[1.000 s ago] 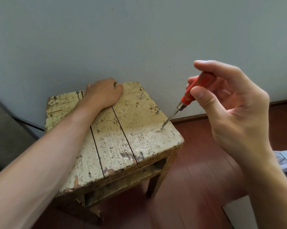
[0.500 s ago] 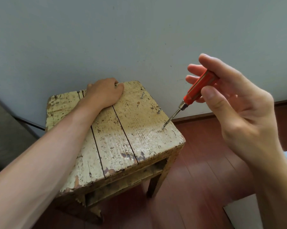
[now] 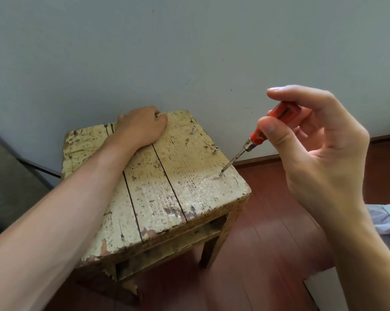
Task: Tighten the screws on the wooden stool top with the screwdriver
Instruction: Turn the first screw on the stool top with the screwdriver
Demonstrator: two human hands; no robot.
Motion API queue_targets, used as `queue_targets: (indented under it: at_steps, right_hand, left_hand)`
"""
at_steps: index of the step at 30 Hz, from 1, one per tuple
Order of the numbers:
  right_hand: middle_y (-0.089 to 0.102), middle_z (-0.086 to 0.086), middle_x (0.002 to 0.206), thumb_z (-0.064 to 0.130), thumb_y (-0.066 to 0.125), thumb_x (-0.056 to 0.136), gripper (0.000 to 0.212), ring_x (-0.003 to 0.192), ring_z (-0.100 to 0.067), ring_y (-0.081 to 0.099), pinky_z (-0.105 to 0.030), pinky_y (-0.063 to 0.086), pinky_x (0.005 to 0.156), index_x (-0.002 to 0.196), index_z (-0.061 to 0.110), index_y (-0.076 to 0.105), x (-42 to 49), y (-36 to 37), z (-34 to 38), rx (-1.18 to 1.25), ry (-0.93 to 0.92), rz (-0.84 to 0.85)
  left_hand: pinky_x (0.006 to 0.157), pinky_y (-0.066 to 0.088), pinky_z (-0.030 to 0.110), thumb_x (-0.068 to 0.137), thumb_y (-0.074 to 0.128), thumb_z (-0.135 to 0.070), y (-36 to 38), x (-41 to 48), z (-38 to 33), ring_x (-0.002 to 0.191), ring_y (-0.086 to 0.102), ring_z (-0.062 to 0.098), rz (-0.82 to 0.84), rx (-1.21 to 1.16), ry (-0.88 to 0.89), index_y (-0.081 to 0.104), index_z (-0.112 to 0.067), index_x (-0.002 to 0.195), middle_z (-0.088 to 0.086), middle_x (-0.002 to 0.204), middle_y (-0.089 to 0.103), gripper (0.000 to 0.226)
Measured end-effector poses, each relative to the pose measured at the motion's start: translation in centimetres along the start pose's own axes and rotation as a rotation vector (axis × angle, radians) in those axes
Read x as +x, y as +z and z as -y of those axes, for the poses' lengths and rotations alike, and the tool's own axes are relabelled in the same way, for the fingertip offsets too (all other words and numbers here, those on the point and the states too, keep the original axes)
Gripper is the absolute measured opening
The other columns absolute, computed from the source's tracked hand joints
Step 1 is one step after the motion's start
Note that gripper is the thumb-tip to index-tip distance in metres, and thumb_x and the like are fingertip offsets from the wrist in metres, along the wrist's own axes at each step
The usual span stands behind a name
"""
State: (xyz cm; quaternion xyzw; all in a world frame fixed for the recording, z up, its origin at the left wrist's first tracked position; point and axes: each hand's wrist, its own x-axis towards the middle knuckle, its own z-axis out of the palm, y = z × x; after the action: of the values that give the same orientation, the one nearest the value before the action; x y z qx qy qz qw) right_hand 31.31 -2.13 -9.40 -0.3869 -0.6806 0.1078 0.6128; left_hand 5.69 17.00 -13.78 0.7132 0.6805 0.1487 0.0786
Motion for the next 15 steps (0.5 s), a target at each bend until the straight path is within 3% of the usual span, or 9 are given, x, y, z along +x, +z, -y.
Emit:
queue_targets:
  at_steps: [7, 12, 15]
  right_hand:
    - [0.072, -0.005, 0.103, 0.022, 0.075, 0.103, 0.032, 0.092, -0.022, 0.078, -0.053, 0.054, 0.074, 0.134, 0.027, 0.068, -0.1, -0.4, -0.4, -0.014, 0.025, -0.016]
    - [0.069, 0.005, 0.141, 0.013, 0.062, 0.109, 0.050, 0.130, -0.024, 0.068, -0.055, 0.058, 0.100, 0.158, 0.017, 0.051, -0.1, -1.5, -0.6, 0.055, 0.043, 0.180]
    - [0.071, 0.000, 0.138, 0.005, 0.060, 0.109, 0.051, 0.128, -0.023, 0.070, -0.041, 0.059, 0.104, 0.158, 0.013, 0.049, -0.1, -1.4, -0.3, 0.113, 0.055, 0.204]
  left_hand:
    - [0.109, 0.031, 0.051, 0.102, 0.032, -0.053, 0.0, 0.0, -0.1, 0.127, 0.052, 0.033, -0.001, 0.001, -0.005, 0.059, -0.022, 0.134, 0.005, 0.138, 0.061, 0.051]
    - [0.110, 0.030, 0.052, 0.103, 0.032, -0.052, 0.0, -0.1, -0.1, 0.126, 0.053, 0.033, -0.001, 0.001, 0.003, 0.058, -0.021, 0.134, 0.005, 0.136, 0.061, 0.052]
    - [0.110, 0.031, 0.052, 0.102, 0.032, -0.052, 0.0, -0.1, -0.1, 0.125, 0.054, 0.032, -0.007, 0.001, 0.007, 0.059, -0.021, 0.133, 0.005, 0.135, 0.062, 0.051]
